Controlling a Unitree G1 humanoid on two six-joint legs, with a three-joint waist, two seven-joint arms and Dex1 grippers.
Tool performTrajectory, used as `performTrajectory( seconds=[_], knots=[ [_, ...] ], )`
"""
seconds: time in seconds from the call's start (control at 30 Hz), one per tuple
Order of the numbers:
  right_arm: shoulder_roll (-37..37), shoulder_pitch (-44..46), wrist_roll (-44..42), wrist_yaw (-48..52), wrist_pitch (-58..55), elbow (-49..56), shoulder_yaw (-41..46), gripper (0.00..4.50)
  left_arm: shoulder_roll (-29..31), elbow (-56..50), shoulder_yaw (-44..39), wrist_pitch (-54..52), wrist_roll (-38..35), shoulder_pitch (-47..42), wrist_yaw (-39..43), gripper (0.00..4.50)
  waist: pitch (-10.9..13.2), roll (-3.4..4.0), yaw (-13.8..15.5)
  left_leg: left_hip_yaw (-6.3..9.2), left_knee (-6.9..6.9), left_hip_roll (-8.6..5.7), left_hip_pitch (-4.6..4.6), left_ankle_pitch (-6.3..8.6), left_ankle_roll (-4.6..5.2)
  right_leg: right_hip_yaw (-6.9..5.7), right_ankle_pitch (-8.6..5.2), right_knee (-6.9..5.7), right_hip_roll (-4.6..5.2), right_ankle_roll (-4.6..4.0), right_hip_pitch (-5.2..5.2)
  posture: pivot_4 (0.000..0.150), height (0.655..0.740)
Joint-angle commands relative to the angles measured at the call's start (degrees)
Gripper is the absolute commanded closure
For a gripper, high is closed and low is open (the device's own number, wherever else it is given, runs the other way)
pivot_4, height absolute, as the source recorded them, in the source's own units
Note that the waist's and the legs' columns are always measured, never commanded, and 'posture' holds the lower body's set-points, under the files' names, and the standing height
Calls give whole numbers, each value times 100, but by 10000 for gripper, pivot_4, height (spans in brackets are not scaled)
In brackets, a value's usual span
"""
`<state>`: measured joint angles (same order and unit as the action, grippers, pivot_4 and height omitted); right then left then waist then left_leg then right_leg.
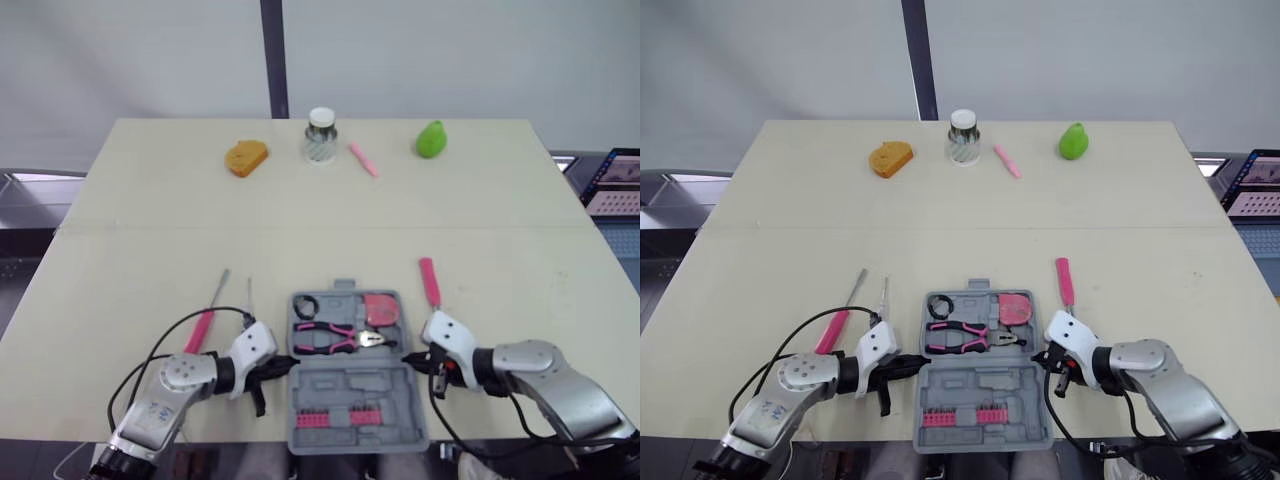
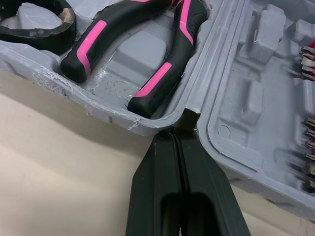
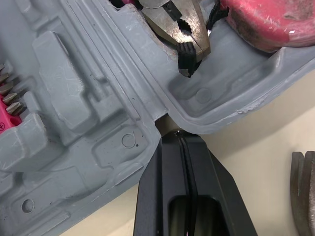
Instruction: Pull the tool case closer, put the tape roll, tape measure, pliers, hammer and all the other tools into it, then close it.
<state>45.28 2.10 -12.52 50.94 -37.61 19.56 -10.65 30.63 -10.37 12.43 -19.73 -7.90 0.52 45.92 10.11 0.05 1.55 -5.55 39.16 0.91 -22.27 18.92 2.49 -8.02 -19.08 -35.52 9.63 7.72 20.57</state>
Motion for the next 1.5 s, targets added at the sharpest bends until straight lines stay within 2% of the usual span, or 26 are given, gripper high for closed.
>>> performTrajectory(
  seconds=[0.03,1.5],
  knots=[
    [-177,106,-65,-23,74,93,-70,44759,-109,126,65,76,128,-100,-169,45000,0,0,0,0,0,0,0,0,0,0,0,0,0,0,0,1500,6950],
    [-469,259,192,-224,-75,-46,51,44759,-402,727,-74,280,319,-637,-361,45000,-1,0,20,11,0,-6,0,-11,-1,-10,0,1,10,0,-4,1500,6950]
  ],
)
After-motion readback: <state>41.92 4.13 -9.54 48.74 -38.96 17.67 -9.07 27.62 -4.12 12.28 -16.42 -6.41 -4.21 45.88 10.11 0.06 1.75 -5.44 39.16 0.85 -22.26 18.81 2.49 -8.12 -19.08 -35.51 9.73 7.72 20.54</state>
